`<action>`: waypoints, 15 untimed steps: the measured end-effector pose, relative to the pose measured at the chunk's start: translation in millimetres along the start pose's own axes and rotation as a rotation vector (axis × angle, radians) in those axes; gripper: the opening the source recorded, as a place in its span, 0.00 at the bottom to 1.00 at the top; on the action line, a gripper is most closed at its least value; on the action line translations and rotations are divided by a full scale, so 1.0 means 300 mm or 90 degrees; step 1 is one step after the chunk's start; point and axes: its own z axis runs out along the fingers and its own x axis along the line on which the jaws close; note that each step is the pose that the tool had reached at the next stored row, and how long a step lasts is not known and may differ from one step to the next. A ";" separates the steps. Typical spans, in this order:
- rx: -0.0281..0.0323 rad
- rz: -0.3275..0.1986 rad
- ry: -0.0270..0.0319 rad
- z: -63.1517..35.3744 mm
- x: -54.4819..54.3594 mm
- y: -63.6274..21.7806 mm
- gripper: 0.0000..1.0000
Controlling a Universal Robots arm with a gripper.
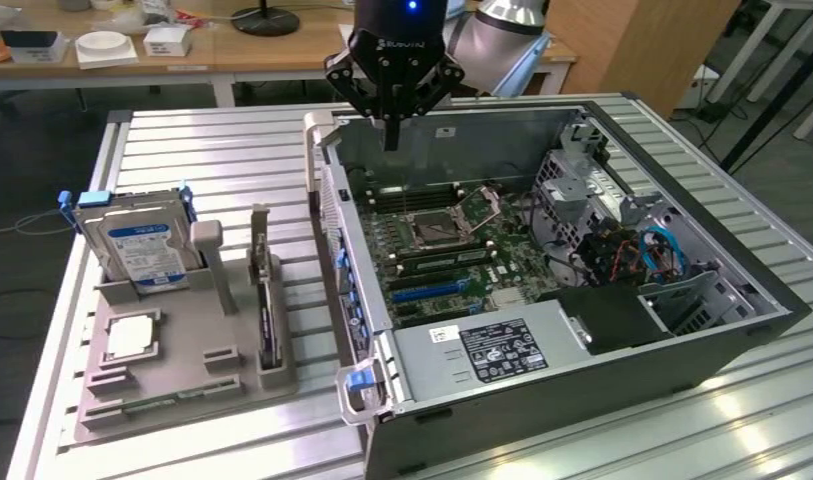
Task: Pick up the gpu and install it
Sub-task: 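Reach for the gpu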
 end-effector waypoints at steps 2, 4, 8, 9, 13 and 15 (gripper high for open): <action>0.0000 0.000 0.0000 0.000 0.006 0.000 0.11; 0.0000 0.000 0.0000 0.000 0.012 -0.001 0.11; 0.0000 0.000 0.0000 -0.001 0.025 -0.002 0.11; 0.0000 0.000 0.0000 -0.001 0.029 -0.002 0.11; 0.0000 0.000 0.0000 -0.001 0.043 -0.003 0.11; 0.0000 0.000 0.0000 -0.001 0.050 -0.004 0.11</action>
